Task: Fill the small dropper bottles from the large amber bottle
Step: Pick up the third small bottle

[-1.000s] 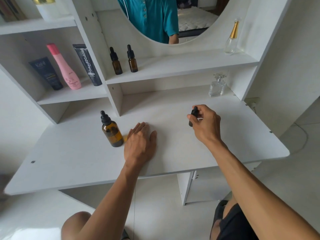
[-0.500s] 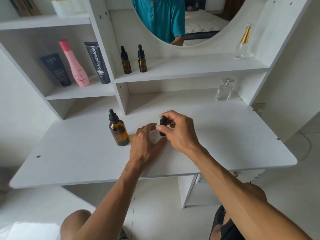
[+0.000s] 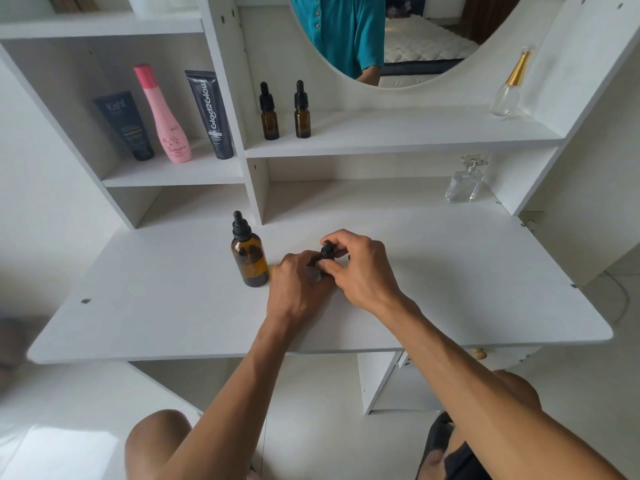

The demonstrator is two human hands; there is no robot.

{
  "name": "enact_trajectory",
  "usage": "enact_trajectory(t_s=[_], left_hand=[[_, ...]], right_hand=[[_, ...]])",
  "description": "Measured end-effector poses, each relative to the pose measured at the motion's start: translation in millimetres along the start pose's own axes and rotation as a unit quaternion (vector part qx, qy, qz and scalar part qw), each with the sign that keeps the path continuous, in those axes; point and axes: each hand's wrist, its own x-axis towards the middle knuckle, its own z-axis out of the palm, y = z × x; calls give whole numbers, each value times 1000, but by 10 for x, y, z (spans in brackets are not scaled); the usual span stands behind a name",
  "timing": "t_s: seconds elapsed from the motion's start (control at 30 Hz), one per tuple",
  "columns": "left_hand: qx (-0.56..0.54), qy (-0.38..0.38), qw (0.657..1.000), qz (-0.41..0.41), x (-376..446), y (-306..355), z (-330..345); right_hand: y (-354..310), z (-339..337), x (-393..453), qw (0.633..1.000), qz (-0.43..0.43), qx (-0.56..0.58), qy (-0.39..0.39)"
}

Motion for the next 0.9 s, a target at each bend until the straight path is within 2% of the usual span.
enact_trajectory(t_s=[0.27, 0.7, 0.9], left_hand=[[-15, 2, 1000, -8, 37, -53, 62], [-6, -1, 1000, -27, 93, -66, 107], [5, -4, 1000, -24, 86, -61, 108]], right_hand=[[-49, -50, 97, 999, -8, -39, 3], [-106, -174, 180, 993, -10, -77, -84], [-143, -161, 182, 994, -21, -88, -66]])
